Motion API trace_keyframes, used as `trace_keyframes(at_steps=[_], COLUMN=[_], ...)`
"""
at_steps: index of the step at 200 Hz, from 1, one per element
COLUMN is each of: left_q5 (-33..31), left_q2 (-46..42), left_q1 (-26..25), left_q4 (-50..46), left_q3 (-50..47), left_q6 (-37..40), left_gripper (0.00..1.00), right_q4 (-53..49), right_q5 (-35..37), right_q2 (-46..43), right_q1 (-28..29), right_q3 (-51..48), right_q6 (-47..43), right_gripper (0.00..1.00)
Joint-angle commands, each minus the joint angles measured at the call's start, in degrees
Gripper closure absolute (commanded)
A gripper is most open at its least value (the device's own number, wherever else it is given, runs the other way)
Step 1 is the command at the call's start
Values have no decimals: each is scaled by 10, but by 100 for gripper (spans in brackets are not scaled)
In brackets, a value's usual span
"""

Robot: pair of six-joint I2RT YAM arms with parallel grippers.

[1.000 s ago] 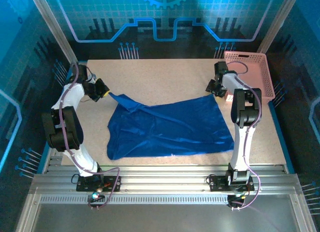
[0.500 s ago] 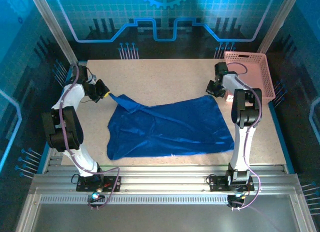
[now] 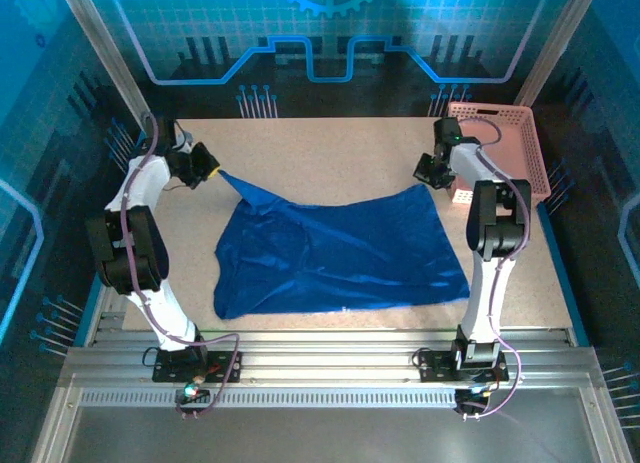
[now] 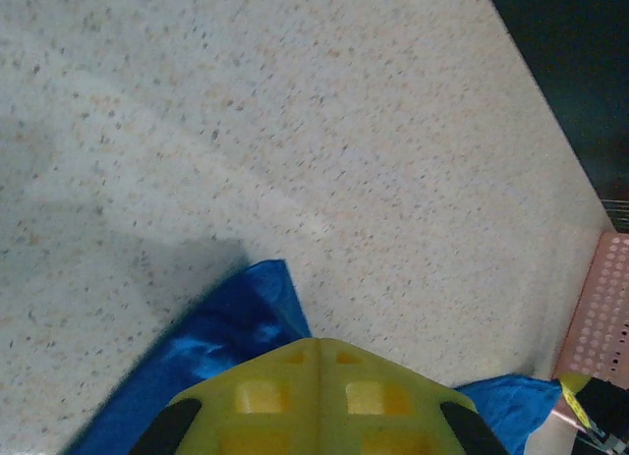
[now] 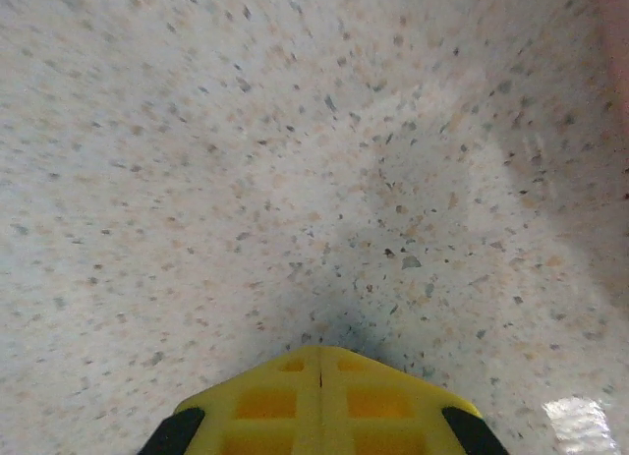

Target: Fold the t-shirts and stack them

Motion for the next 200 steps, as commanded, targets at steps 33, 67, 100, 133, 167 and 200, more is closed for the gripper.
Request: trace_keyframes(at_steps=[33,67,100,133,167,200], left_q5=[29,38,41,2,-42,-66], left_q2=[-47,-92,-151,-241,-331,-349], left_q1=[0,0,0,0,0,3], left_q4=[-46,-53,-60,-68,-87,-90], left_q3=[-20,-84,-161,-278,-378,-420], left_q6=[12,11,-17,-76,-128,-150], left_gripper=[100,100,100,100,100,100], right_q4=[20,29,23,27,22,15], right_q5=[20,18,20,16,21,25], right_q2=[-135,-202,-253,-292,-321,-338], right_q1=[-12,-24,-35,-44,-54,-73], right_q3=[-90,-160,-224,-284,-330,-375], right_q6=[-2,-6,-13,-21,-38,-46], right_gripper=[100,100,100,100,100,100])
